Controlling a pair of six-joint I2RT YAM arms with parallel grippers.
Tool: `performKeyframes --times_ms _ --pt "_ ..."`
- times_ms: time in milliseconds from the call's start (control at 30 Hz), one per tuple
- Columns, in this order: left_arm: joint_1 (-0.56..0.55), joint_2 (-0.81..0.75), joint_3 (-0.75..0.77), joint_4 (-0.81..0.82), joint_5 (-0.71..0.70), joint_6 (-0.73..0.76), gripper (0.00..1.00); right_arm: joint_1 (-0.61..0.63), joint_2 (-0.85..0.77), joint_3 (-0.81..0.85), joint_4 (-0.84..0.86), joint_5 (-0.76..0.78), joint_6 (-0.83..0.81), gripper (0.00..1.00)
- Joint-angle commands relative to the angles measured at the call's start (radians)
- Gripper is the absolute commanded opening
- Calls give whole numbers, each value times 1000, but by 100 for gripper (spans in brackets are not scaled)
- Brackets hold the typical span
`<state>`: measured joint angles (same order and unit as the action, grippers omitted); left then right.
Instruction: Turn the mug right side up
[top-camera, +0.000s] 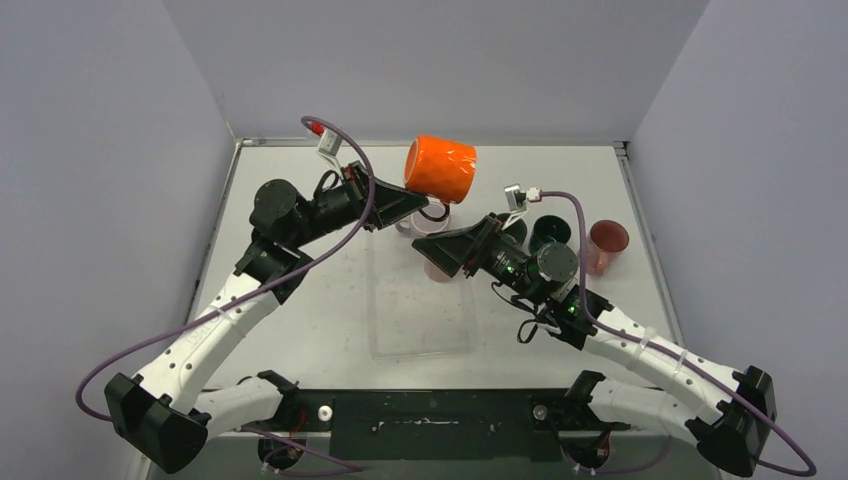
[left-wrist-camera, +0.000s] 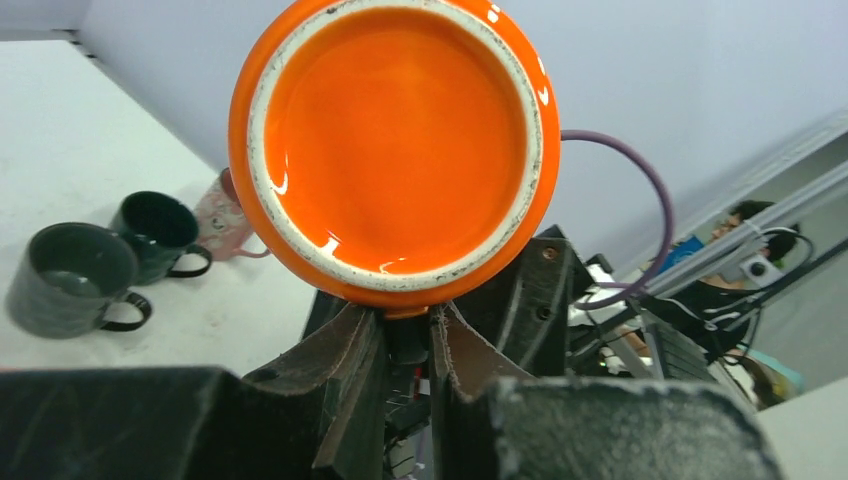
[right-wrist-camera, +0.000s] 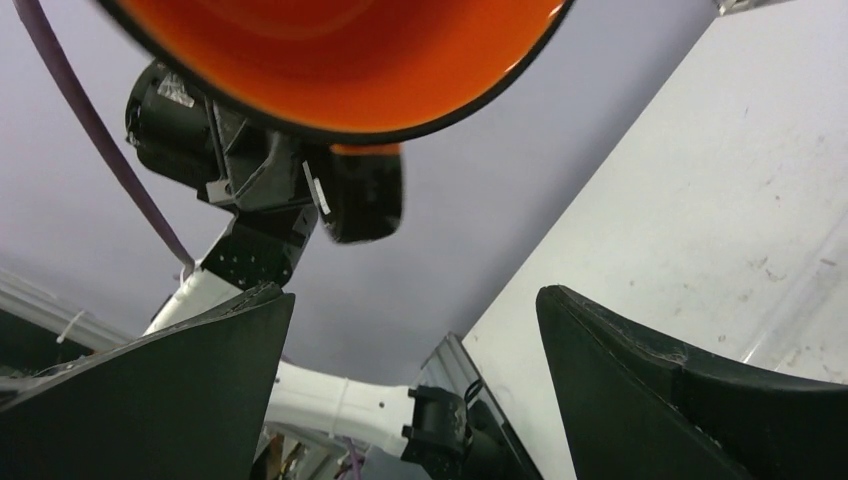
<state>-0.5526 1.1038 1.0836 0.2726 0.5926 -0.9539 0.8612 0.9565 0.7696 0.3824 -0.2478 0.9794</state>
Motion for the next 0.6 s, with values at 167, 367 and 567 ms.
performKeyframes --times_ms 167,367,567 --pt "18 11 15 286 92 -146 0 10 17 65 187 193 -8 92" --pt "26 22 12 307 101 -165 0 10 40 93 215 189 -14 83" --pt "28 22 11 320 116 -170 0 10 46 103 233 207 5 49"
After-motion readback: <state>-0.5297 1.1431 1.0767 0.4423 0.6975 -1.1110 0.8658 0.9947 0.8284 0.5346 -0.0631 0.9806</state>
